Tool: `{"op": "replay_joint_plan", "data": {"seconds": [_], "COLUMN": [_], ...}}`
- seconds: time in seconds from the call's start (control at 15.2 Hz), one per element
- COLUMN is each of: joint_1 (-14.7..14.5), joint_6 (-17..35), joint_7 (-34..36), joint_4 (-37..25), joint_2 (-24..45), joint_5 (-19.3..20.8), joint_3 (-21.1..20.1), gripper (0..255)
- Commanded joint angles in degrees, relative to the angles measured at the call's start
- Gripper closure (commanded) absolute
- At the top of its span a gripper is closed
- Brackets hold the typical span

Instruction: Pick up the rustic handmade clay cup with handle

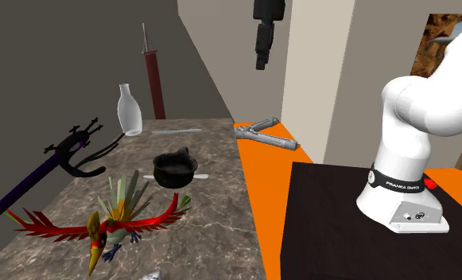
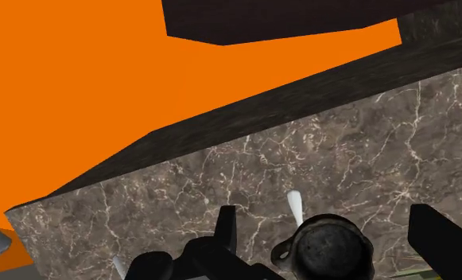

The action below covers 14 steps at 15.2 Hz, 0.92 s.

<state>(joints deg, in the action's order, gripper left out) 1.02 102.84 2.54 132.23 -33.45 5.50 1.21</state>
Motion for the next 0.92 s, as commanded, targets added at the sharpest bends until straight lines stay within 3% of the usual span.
{"op": "replay_joint_plan", "data": {"seconds": [0.0, 0.86], "joint_1": [0.0, 0.5], "joint_6": [3.0, 14.6], "joint_7": [0.6, 2.4], "joint_4": [-0.6, -13.0], "joint_2": [4.2, 33.1], "joint_5": [-0.1, -1.0], "joint_3": [0.0, 0.7], "gripper": [0, 0]}}
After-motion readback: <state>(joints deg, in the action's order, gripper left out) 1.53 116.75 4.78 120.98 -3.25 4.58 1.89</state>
